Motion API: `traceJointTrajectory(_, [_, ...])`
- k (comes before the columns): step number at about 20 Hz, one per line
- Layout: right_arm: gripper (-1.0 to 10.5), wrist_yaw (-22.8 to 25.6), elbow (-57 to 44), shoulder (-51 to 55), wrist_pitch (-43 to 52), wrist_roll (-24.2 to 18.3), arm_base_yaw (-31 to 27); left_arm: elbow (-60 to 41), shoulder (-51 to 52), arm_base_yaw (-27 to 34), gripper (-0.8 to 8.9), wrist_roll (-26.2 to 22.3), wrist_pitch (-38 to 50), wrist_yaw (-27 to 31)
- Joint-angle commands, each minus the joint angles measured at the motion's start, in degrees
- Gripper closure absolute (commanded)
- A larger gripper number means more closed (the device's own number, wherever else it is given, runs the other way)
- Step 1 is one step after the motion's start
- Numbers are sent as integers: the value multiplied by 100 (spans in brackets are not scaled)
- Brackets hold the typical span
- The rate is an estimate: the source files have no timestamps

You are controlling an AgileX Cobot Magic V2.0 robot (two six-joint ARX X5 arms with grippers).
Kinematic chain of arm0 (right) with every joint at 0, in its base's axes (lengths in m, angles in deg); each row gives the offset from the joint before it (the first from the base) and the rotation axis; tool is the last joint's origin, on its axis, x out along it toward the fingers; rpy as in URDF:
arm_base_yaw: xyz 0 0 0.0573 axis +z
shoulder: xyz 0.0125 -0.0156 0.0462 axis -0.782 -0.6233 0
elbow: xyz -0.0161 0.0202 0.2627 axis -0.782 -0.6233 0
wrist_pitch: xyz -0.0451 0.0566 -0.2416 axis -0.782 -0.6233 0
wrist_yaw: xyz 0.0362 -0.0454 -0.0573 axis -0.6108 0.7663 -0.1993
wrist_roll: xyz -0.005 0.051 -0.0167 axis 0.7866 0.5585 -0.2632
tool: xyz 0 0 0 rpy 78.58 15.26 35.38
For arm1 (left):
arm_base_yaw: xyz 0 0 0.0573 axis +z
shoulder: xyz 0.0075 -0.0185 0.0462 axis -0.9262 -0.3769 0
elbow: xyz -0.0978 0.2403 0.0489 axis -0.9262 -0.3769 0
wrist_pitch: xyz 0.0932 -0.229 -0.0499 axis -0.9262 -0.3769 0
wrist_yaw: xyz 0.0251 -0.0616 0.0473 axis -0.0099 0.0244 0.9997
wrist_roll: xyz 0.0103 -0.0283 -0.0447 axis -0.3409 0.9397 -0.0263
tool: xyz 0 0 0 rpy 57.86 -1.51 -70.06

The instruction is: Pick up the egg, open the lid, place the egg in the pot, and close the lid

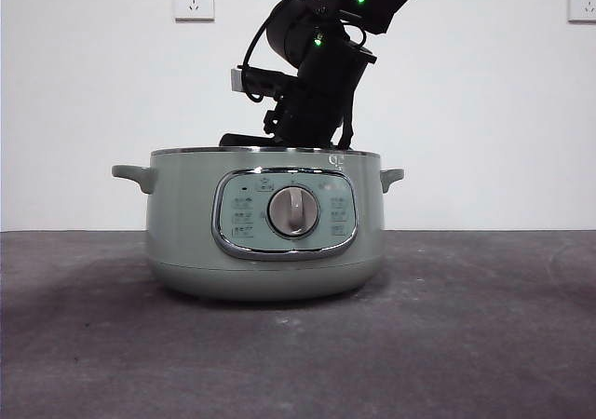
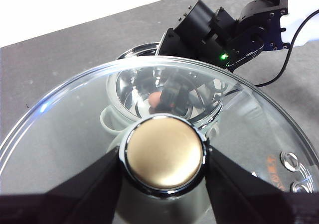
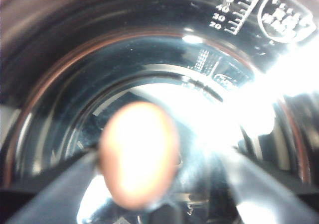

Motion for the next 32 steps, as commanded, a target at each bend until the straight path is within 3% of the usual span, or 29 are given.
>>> traceJointTrajectory(1, [471,35,22,505,13,42,9,52,63,-9,821,46,258,-33])
traceJointTrajectory(8, [474,216,22,3272,-1532,527,-66,52,-678,-9,821,-79,916,-79])
traceJointTrajectory(15, [474,273,22,4964,-2828,614,-63,52,-2166,-24,821,-232,2280,-260])
traceJointTrajectory(32, [474,273,22,6129,-3952,852,-63,52,-4218,-24,821,-229,4304,-369])
